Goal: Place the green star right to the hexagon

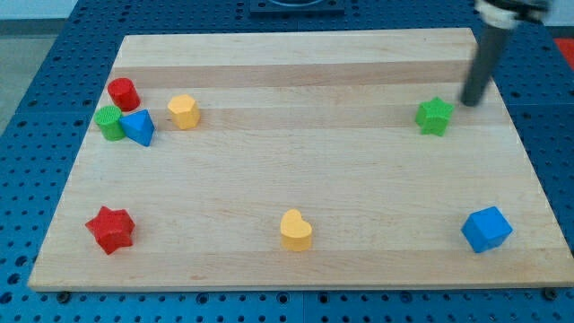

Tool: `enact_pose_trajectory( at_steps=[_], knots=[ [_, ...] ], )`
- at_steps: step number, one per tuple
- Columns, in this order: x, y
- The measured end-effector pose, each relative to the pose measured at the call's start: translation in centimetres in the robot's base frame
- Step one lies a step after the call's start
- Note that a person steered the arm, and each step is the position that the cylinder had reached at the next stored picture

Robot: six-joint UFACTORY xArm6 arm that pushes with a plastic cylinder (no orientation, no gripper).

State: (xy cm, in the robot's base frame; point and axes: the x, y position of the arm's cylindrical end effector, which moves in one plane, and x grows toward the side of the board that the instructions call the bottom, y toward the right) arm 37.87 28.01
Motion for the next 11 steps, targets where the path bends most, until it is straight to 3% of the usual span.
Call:
enact_pose_trajectory(
  at_steps=[2, 4, 6, 8, 10, 11],
  knots=[
    [1.1, -2.0],
    [1.5, -14.2],
    [3.1, -22.4],
    [6.2, -23.2],
    [12.1, -25.0],
    [12.1, -25.6]
  ],
)
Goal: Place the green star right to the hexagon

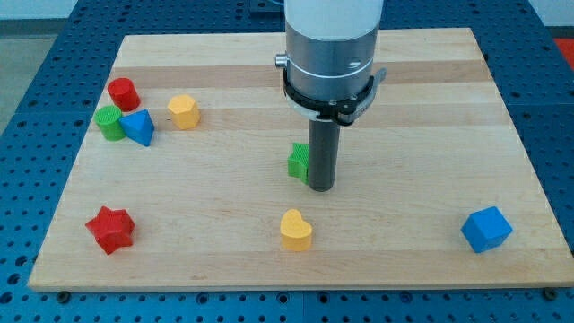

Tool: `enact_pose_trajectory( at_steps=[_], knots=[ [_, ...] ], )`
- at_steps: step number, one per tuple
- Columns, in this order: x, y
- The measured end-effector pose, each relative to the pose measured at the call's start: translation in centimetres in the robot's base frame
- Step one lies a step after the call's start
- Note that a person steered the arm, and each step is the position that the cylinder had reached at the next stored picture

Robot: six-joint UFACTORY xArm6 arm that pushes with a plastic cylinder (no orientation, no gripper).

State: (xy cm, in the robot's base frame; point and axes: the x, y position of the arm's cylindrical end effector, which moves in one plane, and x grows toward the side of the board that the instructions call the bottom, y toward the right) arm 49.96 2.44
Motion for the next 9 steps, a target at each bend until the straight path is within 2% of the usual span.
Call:
enact_pose_trajectory(
  at_steps=[1, 3, 5, 7, 8, 9],
  knots=[
    [0.0, -0.1],
    [-3.3, -1.2],
    [-5.8, -7.8],
    [-9.6, -11.1],
    [-10.5, -11.6],
    [-11.7, -5.5]
  ],
)
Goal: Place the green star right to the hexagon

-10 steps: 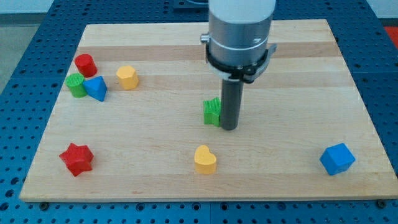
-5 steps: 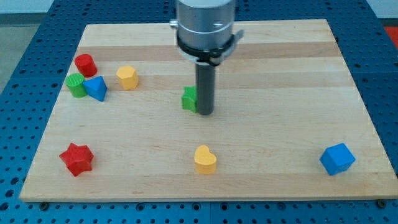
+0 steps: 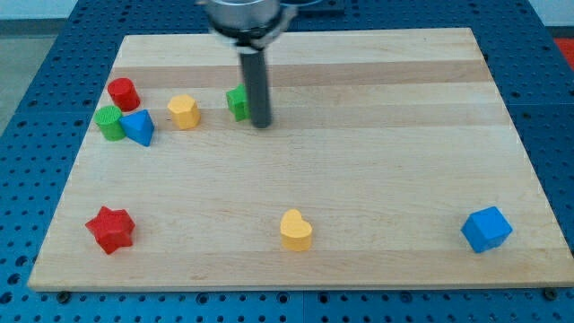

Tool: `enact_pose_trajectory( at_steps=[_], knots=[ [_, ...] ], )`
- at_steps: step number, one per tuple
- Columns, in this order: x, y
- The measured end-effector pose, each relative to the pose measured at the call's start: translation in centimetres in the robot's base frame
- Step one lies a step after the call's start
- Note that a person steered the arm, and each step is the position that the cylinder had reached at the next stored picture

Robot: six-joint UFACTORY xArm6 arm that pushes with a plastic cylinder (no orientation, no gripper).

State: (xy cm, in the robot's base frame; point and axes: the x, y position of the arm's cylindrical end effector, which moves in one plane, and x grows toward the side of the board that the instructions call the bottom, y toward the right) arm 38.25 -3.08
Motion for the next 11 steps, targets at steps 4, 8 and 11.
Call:
enact_pose_trajectory(
  at_steps=[4, 8, 11],
  knots=[
    [-4.9, -1.0],
    [-3.9, 8.6],
    [11.1, 21.3]
  ],
)
